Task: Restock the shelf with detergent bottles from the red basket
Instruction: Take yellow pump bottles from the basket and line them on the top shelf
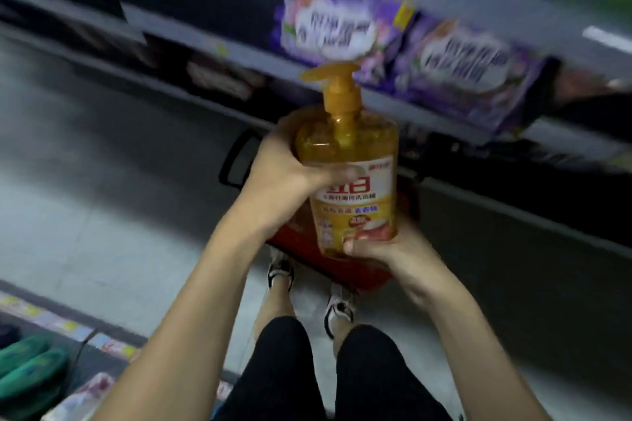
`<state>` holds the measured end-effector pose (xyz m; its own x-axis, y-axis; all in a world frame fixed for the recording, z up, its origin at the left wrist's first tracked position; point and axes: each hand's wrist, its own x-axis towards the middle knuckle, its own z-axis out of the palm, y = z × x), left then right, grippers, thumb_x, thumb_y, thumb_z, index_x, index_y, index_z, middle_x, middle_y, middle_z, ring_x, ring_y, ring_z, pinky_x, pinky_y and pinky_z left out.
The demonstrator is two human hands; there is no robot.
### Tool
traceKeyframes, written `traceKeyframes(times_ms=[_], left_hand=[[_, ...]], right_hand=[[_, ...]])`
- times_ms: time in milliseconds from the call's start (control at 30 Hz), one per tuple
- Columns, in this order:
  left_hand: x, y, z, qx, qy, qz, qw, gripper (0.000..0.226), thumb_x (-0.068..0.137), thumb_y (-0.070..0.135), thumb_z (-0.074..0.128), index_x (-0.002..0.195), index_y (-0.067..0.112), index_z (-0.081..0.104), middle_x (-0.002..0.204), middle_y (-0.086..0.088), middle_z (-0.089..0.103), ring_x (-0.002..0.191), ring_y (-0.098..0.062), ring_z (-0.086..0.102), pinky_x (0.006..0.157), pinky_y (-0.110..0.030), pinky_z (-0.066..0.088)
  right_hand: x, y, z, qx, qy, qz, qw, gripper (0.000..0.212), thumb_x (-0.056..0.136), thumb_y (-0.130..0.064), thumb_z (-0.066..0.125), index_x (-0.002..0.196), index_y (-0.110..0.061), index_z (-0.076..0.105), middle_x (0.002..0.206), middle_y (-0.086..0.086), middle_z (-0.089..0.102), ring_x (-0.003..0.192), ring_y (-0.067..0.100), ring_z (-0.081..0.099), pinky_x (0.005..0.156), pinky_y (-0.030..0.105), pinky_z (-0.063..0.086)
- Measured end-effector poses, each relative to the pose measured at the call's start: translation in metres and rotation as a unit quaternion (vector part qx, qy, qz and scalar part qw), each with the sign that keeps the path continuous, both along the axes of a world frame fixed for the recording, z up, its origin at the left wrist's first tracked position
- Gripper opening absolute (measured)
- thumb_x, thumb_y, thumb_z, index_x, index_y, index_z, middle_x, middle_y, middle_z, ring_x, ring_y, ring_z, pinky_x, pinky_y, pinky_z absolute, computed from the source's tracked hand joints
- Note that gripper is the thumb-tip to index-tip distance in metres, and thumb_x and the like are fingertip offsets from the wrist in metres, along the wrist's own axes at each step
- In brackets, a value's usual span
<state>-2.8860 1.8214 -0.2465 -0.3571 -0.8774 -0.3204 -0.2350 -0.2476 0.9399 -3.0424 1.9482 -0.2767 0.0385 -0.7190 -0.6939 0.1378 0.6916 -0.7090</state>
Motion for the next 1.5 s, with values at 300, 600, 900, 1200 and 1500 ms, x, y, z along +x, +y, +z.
traceKeyframes(times_ms=[300,600,900,1200,1500], left_hand=[[0.042,0.014,0.219,-0.088,0.090,-0.002,0.992,0.053,0.083,0.048,0.066,0.133,0.030,0.056,0.126,-0.001,0.067,0.120,-0.020,0.062,0.090,-0.036,0.053],[0.134,0.038,0.356,-0.174,0.140,0.130,0.966,0.100,0.063,0.067,0.077,0.144,0.020,0.045,0.121,-0.006,0.071,0.108,-0.026,0.070,0.072,-0.032,0.059],[0.276,0.043,0.432,-0.268,0.138,0.229,0.926,0.074,0.066,0.061,0.075,0.131,0.033,0.052,0.117,0.002,0.073,0.106,-0.021,0.071,0.076,-0.034,0.060],[0.443,0.024,0.470,-0.324,0.106,0.270,0.900,0.060,0.076,0.052,0.066,0.131,0.033,0.053,0.114,0.004,0.074,0.104,-0.019,0.071,0.076,-0.035,0.061],[0.546,-0.059,0.463,-0.336,0.094,0.264,0.899,0.046,0.078,0.042,0.059,0.124,0.040,0.055,0.107,0.005,0.075,0.101,-0.013,0.072,0.079,-0.032,0.061]], right_hand=[[0.006,-0.041,0.209,-0.246,-0.056,0.014,0.968,0.077,0.070,-0.004,0.078,0.139,-0.021,0.050,0.126,0.007,0.070,0.118,0.028,0.066,0.092,0.045,0.057],[0.073,-0.080,0.389,-0.401,0.053,0.208,0.890,0.056,0.072,-0.062,0.070,0.123,-0.047,0.052,0.114,-0.029,0.069,0.105,-0.008,0.065,0.084,0.016,0.054],[0.215,-0.133,0.462,-0.491,0.027,0.266,0.829,0.094,0.035,-0.081,0.080,0.118,-0.044,0.059,0.114,-0.024,0.069,0.109,0.004,0.065,0.092,0.036,0.054],[0.390,-0.179,0.498,-0.530,-0.058,0.317,0.785,0.076,0.042,-0.066,0.089,0.111,-0.057,0.060,0.115,-0.018,0.071,0.108,0.005,0.068,0.082,0.022,0.058],[0.501,-0.243,0.484,-0.541,-0.077,0.224,0.807,0.093,0.046,-0.060,0.091,0.129,-0.039,0.056,0.118,-0.007,0.073,0.108,0.014,0.070,0.078,0.024,0.059]])
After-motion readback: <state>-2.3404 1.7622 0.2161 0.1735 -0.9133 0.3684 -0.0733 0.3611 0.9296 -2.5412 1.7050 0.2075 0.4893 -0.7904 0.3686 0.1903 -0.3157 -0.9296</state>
